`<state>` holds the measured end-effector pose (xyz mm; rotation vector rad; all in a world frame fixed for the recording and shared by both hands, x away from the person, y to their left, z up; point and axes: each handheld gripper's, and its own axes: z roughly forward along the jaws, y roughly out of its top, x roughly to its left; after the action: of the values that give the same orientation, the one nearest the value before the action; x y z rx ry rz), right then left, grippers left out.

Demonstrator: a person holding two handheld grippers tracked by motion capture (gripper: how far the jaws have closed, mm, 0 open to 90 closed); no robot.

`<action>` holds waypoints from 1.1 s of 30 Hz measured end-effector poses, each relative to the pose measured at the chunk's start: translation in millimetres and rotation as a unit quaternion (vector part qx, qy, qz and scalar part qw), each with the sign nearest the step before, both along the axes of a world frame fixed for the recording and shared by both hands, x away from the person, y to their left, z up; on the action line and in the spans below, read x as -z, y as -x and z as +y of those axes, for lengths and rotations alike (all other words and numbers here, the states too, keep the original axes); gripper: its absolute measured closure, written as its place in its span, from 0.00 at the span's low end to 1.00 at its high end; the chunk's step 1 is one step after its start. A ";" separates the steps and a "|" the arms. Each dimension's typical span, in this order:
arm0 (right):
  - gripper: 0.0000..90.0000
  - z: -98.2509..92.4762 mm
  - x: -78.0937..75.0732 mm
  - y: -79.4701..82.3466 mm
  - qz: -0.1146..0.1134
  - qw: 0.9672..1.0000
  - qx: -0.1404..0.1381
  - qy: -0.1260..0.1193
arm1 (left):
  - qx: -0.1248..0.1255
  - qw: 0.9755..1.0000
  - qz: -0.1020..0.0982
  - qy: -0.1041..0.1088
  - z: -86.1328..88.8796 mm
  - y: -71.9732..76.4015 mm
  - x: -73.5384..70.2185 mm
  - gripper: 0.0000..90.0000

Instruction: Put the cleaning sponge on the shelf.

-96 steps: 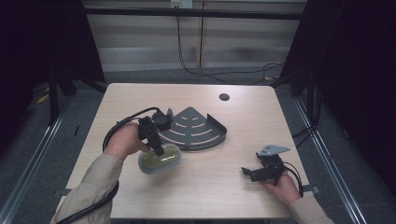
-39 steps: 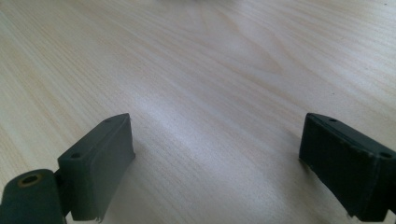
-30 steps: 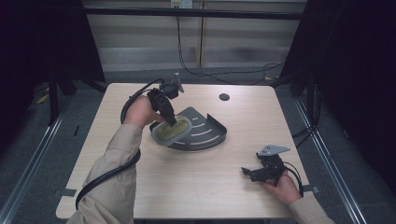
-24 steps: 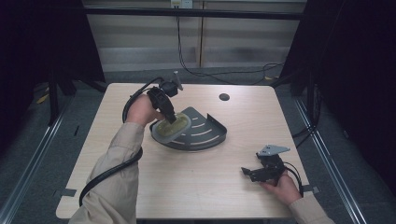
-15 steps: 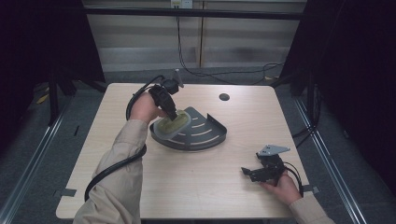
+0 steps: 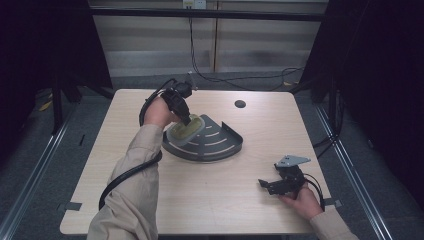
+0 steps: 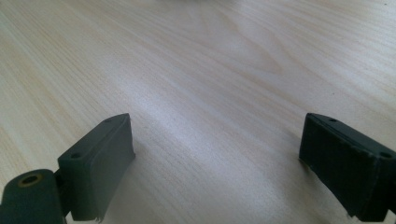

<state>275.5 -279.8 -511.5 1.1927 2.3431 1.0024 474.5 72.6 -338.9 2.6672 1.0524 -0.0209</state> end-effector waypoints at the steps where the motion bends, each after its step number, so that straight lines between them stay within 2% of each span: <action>1: 0.10 -0.1 0.1 -0.1 -0.001 1.000 0.000 0.000 | -0.003 1.000 -0.002 -0.002 0.3 -0.9 0.4 0.80; 9: 0.11 0.0 0.2 -0.1 -0.001 1.000 -0.001 0.000 | -0.023 1.000 -0.012 -0.004 0.7 -6.8 7.1 0.80; 15: 0.10 0.0 0.0 0.0 0.000 1.000 0.000 0.000 | -0.028 1.000 -0.014 -0.004 1.1 -9.2 13.2 0.80; 29: 0.10 0.0 0.1 -0.1 -0.001 1.000 0.000 0.000 | -0.026 1.000 -0.004 -0.007 2.9 -14.5 35.6 0.79; 33: 0.10 0.1 0.3 -0.1 -0.001 1.000 0.000 -0.002 | -0.019 1.000 0.000 -0.009 3.4 -16.3 41.4 0.79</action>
<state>275.6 -279.7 -511.7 1.1915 2.3412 1.0077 490.7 76.0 -380.3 2.6634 1.1073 -0.0028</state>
